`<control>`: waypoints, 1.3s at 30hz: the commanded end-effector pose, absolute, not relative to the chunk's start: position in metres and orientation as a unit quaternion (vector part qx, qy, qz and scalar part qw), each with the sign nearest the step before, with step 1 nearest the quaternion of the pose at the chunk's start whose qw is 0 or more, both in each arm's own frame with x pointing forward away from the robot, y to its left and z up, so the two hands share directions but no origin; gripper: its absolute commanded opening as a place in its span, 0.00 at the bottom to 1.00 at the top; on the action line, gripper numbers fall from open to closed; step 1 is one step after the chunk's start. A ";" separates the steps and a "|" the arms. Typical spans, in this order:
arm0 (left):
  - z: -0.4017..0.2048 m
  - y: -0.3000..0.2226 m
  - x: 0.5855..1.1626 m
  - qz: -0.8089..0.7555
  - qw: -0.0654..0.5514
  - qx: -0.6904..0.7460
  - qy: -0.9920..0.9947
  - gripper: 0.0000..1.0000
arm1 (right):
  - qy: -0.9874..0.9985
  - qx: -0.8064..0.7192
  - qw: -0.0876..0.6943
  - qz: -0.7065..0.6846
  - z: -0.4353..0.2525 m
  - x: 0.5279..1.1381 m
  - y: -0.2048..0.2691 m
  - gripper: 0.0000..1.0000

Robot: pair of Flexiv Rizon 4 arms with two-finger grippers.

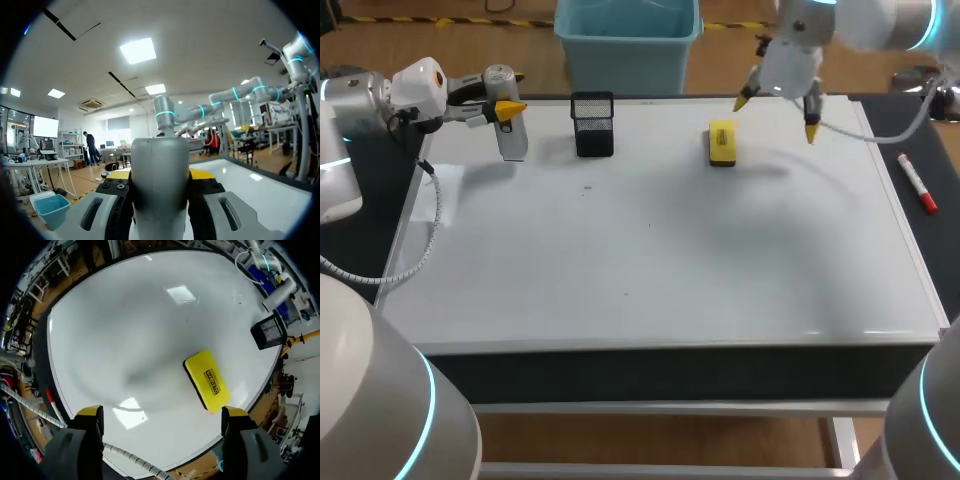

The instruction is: Pick up the inspection probe, press it on each red-marked spot on the whiteboard one by one, put down the probe, pick up the eraser, and wipe off all the red marks.

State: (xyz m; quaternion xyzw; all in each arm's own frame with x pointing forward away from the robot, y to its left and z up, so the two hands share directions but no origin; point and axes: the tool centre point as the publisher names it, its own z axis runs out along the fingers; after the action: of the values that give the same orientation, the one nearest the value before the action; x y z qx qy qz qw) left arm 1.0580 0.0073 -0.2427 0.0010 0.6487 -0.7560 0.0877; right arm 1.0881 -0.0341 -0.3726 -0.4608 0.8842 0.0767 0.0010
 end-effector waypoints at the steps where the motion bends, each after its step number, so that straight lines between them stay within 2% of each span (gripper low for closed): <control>1: -0.243 0.008 1.060 -0.757 0.087 0.003 0.648 0.00 | 0.904 -0.414 -0.021 0.102 -0.358 1.099 -0.046 1.00; 9: -0.243 0.008 1.060 -0.757 0.087 0.003 0.648 0.00 | 0.926 -0.359 -0.034 0.111 -0.346 1.104 -0.066 1.00; 29: -0.243 0.008 1.060 -0.757 0.087 0.003 0.648 0.00 | 0.936 -0.297 0.047 0.182 -0.325 1.085 -0.118 1.00; 39: -0.243 0.008 1.060 -0.757 0.087 0.003 0.648 0.00 | 0.941 -0.276 0.041 0.190 -0.322 1.082 -0.123 1.00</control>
State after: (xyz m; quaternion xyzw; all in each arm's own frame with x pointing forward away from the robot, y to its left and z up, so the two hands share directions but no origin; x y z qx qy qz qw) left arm 1.0581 0.0073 -0.2427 0.0010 0.6487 -0.7559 0.0877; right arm 1.0840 -0.1223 -0.3234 -0.2753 0.9411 0.1923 0.0407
